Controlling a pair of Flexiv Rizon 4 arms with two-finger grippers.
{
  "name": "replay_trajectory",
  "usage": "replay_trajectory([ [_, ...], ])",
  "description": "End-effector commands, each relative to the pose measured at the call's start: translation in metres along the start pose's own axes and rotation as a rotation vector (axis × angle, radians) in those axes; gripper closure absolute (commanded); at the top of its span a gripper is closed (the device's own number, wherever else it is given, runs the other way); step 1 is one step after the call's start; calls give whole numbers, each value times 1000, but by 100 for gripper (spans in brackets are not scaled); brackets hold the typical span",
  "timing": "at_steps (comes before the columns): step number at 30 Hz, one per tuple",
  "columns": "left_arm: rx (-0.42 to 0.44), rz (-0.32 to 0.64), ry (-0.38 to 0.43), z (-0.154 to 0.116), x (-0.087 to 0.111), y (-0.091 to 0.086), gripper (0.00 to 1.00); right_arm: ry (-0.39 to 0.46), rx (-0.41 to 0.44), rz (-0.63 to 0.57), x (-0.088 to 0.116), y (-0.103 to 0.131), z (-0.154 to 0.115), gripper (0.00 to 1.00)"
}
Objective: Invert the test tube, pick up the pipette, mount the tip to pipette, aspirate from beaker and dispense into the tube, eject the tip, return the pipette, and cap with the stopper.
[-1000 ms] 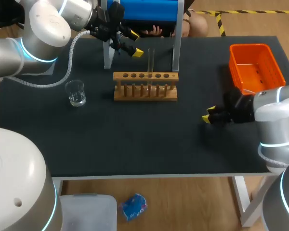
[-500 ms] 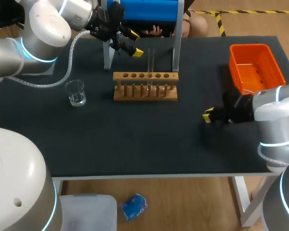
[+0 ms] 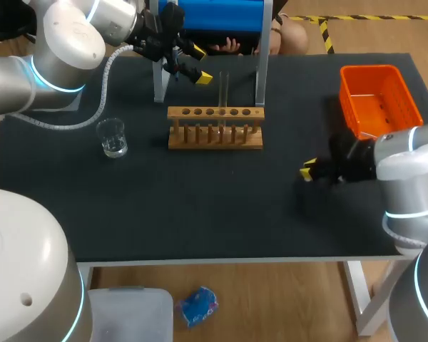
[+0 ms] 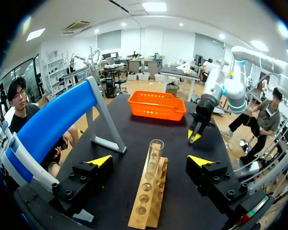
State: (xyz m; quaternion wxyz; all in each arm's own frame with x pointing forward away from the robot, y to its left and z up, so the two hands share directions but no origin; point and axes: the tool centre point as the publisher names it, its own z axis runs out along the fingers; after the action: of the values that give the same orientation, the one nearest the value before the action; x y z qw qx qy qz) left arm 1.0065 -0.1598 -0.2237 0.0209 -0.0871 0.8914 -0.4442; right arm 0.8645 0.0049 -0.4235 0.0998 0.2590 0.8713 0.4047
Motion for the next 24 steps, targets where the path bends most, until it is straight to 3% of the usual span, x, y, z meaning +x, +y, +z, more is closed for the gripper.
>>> replay_trajectory([
  [1,-4,-1,5,-1,-1,-1,0,-15,11,-21,4,7,-10,100],
  [12,-4,-1,5,-1,-1,-1,0,0,-1,-146,-1,52,-38,100],
  [24,-4,-1,5,-1,-1,-1,0,146,-15,-280,-2,114,-54,100],
])
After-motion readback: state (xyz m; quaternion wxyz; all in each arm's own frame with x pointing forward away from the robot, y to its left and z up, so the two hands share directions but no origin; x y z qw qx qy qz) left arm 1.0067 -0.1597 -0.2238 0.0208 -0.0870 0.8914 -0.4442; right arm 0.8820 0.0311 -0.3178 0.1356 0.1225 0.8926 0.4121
